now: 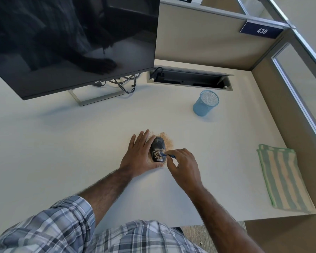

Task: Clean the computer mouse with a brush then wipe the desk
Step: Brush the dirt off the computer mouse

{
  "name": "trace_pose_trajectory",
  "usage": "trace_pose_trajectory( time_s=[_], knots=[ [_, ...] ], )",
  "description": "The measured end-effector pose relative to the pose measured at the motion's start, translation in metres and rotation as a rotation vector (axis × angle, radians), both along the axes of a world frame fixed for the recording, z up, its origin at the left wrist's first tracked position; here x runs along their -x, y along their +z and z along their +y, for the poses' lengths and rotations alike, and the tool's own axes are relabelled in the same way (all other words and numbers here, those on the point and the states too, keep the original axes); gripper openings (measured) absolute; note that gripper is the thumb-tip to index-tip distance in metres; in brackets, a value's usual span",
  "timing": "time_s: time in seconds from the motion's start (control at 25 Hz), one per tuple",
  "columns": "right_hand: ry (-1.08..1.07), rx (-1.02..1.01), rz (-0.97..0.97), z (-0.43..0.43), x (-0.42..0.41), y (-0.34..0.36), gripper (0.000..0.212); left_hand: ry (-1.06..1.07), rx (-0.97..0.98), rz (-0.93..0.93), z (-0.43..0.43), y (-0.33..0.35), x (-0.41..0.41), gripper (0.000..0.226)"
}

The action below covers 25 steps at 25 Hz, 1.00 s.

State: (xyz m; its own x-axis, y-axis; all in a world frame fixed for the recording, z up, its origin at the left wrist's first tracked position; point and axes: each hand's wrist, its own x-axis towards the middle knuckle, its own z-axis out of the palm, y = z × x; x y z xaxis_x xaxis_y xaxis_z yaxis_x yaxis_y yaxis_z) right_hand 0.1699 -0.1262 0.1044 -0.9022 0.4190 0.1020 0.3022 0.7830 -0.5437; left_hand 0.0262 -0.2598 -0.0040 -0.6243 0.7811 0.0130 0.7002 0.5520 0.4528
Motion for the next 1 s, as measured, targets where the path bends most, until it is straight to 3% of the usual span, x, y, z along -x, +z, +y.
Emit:
trace_pose_trajectory(
  time_s=[1.0],
  knots=[
    [-0.059,0.042,0.001,0.007,0.012,0.001,0.015,0.001,0.000,0.001,0.000,0.004,-0.001,0.120]
  ],
)
